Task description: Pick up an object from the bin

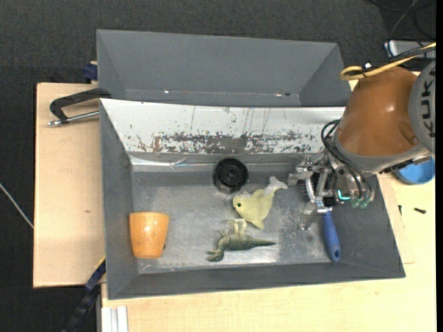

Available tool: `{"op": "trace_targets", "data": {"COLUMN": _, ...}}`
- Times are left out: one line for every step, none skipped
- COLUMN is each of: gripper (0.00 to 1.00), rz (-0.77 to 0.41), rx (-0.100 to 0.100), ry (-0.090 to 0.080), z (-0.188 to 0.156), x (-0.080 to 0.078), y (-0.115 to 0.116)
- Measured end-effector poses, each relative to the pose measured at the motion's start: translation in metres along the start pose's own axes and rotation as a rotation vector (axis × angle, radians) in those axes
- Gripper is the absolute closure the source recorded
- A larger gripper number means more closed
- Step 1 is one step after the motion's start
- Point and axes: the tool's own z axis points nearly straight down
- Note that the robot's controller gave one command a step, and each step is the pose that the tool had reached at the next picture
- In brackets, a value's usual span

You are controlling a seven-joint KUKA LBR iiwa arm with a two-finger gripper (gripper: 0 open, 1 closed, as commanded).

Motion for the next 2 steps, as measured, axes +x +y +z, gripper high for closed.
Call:
{"op": "trace_targets", "data": {"gripper": 0.0, "rz": -0.101, "rx": -0.002, "ry": -0.002, "z": 0.0796, "x": -0.0222, "y": 0.0494}}
{"op": "trace_targets", "data": {"gripper": 1.0, "rz": -0.097, "rx": 0.0, "ry": -0.008, "z": 0.0755, "x": -0.0233, "y": 0.0468}}
